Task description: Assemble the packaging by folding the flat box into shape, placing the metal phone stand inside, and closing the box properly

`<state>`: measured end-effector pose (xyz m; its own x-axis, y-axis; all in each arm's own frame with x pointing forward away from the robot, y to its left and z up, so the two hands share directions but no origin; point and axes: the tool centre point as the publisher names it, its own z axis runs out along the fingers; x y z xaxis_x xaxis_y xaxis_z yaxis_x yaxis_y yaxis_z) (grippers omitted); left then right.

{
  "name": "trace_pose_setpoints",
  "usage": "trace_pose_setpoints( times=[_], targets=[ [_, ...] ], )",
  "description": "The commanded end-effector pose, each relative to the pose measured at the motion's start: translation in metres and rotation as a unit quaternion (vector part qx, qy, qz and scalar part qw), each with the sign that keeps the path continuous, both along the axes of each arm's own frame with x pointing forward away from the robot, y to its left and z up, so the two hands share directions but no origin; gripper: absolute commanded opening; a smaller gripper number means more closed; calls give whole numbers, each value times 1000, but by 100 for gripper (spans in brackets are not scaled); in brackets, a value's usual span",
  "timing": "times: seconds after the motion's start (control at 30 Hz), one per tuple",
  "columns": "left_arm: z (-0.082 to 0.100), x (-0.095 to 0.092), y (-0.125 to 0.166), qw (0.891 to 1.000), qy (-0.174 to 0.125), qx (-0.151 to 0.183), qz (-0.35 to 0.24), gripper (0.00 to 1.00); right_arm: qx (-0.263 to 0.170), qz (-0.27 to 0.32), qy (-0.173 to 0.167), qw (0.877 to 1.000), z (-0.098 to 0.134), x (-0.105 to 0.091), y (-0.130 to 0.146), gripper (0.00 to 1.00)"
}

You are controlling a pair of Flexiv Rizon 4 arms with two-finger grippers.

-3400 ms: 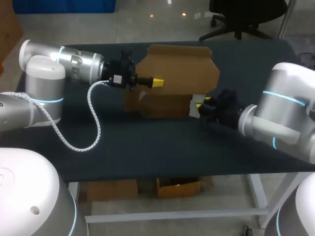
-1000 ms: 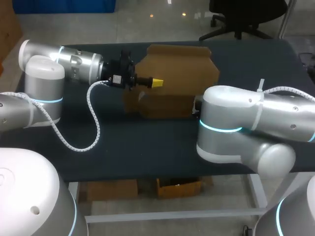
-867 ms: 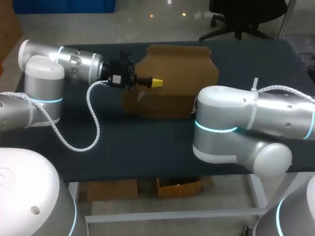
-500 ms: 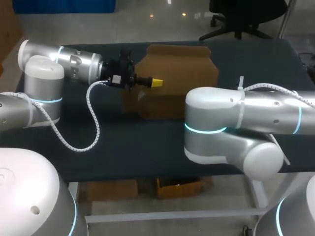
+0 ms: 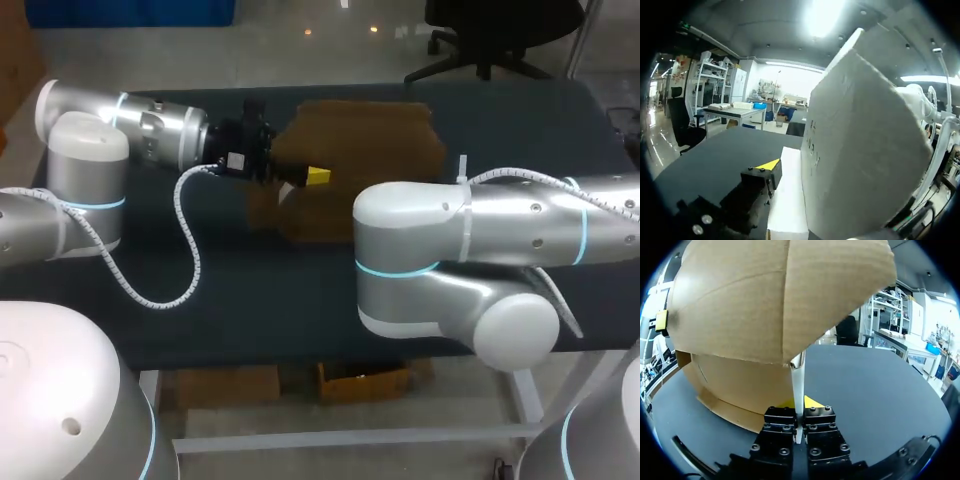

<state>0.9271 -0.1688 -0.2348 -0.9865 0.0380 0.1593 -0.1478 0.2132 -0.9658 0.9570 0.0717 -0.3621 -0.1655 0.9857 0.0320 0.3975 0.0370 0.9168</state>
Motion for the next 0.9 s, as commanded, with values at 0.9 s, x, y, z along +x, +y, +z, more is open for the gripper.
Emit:
trace_pose_setpoints(
  times=[0.9],
  targets=[
    [16,-10,25,992,-117,48,24,100,30,105,46,993,16,-5,-31,0]
  ],
)
